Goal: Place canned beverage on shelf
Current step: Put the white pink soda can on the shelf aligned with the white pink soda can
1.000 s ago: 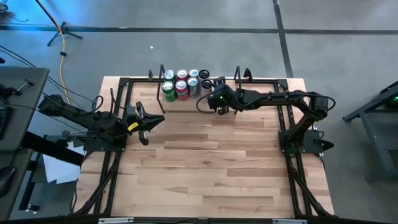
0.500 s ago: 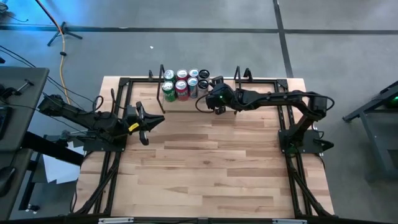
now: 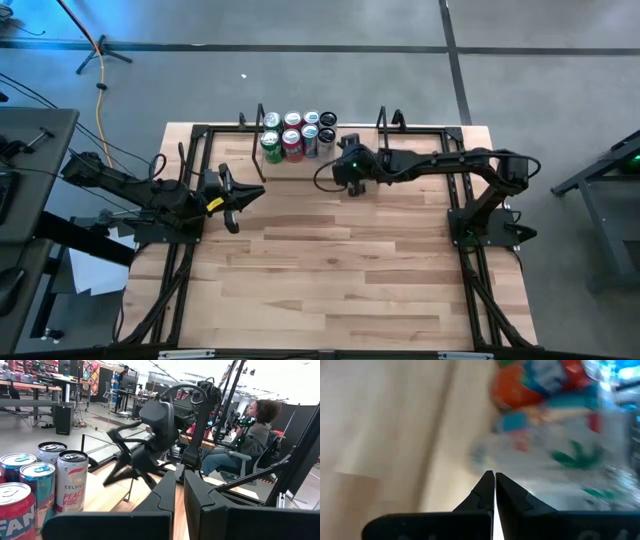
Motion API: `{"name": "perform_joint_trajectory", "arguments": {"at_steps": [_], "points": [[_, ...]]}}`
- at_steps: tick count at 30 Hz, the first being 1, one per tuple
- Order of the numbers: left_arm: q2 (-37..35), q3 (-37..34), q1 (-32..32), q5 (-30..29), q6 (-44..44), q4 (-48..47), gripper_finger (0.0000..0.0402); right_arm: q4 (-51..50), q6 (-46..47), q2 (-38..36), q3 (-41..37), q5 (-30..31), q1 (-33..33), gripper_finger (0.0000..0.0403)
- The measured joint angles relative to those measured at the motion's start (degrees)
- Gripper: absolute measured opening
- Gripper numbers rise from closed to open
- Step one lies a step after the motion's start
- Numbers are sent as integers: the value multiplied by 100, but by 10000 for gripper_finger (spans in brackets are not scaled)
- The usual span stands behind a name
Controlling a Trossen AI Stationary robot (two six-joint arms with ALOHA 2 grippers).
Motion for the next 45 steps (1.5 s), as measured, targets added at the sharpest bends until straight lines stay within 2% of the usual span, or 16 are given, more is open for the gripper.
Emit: {"name": "perform_joint_trajectory", "arguments": {"at_steps": [2,5,15,18,29,38,45], "points": [[0,0,-2,0,-2,-1,1,-132,134,0,0,-348,63,0],[0,0,-2,0,0,-2,1,-124,246,0,0,-549,114,0],[0,0,0,0,4,-2,1,786,239,0,0,-598,9,0],[0,0,0,0,4,-2,1,835,241,0,0,-809,-28,0],[0,0,0,1,4,-1,0,1239,223,181,24,-820,-129,0],[0,0,0,0,-4,-2,0,1081,-157,617,434,-806,-130,0],[0,0,-2,0,-2,-2,0,921,-179,658,522,-755,-295,0]]}}
